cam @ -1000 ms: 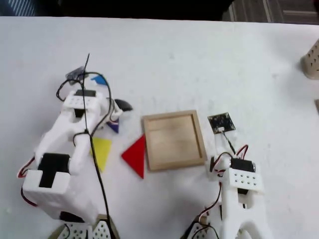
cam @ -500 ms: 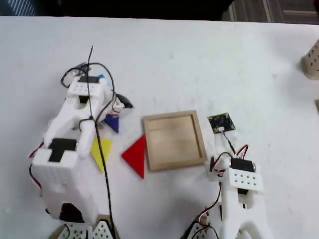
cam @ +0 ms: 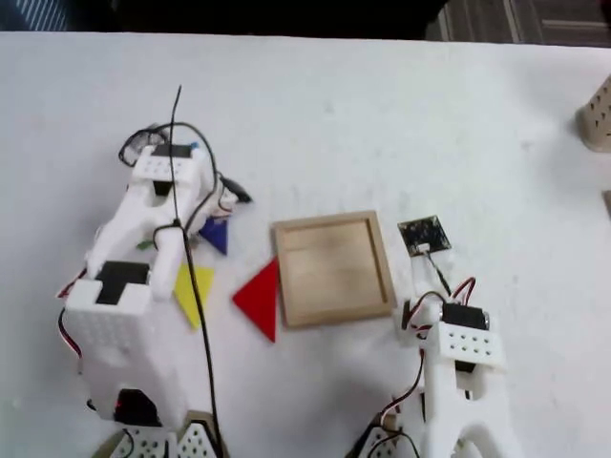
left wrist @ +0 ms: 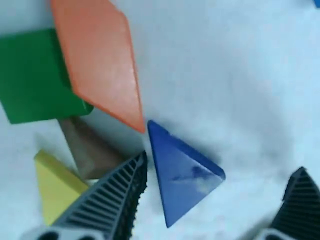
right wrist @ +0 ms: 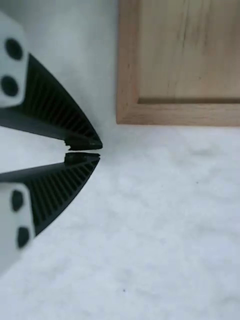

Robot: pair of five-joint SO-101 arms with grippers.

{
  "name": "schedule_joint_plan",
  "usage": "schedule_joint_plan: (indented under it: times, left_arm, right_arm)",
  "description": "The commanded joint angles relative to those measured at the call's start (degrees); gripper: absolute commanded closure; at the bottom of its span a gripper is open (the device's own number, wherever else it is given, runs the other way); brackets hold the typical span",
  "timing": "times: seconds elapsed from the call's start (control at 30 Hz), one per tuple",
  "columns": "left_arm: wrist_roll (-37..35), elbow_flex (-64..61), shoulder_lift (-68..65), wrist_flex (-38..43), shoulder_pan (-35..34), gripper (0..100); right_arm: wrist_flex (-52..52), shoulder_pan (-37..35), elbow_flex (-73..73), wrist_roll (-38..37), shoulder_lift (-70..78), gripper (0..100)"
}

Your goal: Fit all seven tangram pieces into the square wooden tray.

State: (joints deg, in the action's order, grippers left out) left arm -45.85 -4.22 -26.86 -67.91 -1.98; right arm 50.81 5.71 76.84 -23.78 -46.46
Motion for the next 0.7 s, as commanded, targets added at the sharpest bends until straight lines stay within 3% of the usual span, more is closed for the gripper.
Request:
schedule_joint_plan:
  times: [0.0,0.13,0.3,0.67]
  left_arm:
    - [-1.67,-0.09,0.66,1.76,-0.13,59]
    - [-1.85,-0.26,0.66,1.67,-0.13,62]
    - [-1.14,-0.09,0.57,2.11,-0.04,86]
    - [1.76,-0.35,0.57,1.41,1.63,75]
  right_arm:
    - [-0.75,-0.57,-0.44,-0.62,-1.45,98.1]
    - [-0.75,-0.57,-0.44,-0.62,-1.45,98.1]
    - [-0.75,-0.57,-0.44,-0.62,-1.45,98.1]
    - [-0.75,-0.57,-0.44,-0.62,-1.45,98.1]
